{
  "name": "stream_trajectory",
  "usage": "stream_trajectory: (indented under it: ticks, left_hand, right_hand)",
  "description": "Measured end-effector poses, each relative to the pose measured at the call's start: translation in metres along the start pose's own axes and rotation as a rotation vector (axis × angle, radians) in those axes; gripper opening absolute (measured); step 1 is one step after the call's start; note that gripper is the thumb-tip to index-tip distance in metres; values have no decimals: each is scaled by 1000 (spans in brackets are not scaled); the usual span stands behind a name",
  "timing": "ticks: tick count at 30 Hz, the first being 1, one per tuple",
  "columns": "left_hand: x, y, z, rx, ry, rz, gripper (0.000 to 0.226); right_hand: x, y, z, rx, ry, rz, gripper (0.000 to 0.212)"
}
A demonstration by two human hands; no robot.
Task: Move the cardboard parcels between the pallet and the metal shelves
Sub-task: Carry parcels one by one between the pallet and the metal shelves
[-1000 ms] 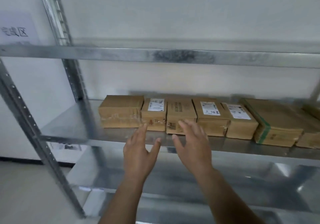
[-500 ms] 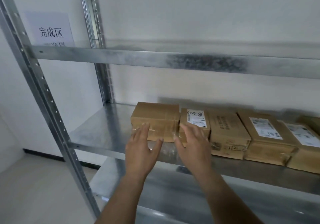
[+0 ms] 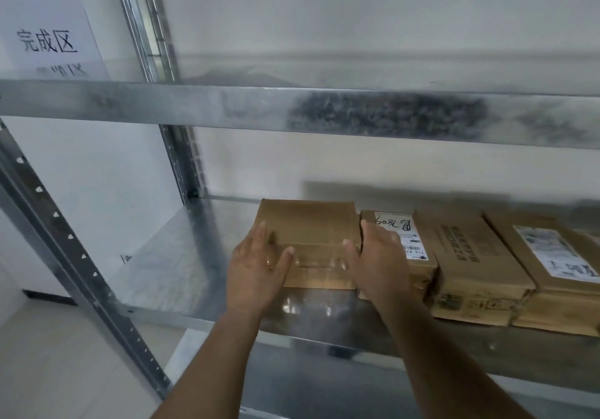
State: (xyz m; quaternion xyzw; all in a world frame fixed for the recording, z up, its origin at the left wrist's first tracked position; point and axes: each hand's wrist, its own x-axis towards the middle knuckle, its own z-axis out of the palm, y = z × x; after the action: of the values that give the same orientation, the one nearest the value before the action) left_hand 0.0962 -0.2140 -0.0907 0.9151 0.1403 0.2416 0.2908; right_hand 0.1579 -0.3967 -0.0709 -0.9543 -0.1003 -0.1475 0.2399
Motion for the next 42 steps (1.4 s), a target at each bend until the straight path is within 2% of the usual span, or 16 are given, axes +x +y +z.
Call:
stream_trajectory:
  ticks: [5,8,10,13,16,18,23,25,27,30,34,39,42]
  left_hand:
    - [30,-14,11,23,-101,-94,68]
    - [40,-20,13,-34,-162,-131,64]
    - [45,-24,11,-78,-164,-150,65]
    - [50,-33,0,-122,-86,-194,62]
    - [52,-50,-17,-131,14,-268,53]
    - [52,-63,-28,-106,17,-330,53]
    - [47,-83,-40,-234,-109,-440,66]
    - [43,-86,-44,-331,-168,-464,70]
    - [36,-90,-49,-407,-225,-483,63]
    - [21,-95,-58,-484,-293,-425,37]
    - [-1,-98,-70,-545,-304,-377,55]
    - [-22,-91,-86,-662,-305,-243,60]
    - [-33,-80,-88,-685,-322,-186,60]
  right_hand:
    - [13,0,14,-50,-63,44,39]
    - [13,-4,22,-92,-62,35,30]
    - [12,-11,25,-80,-56,39,25]
    - [7,-30,29,19,-45,46,23]
    - [-1,-50,39,88,-63,36,29]
    - [-4,-57,46,164,-68,87,35]
    - [-8,-64,48,362,-105,284,57]
    - [-11,-66,47,509,-170,377,63]
    - [-18,-67,44,631,-259,428,61]
    - [-35,-71,39,668,-301,410,57]
    - [-66,-76,28,685,-235,306,52]
    - [-98,-74,13,577,-102,297,59]
    - [-114,-68,-3,593,-44,313,60]
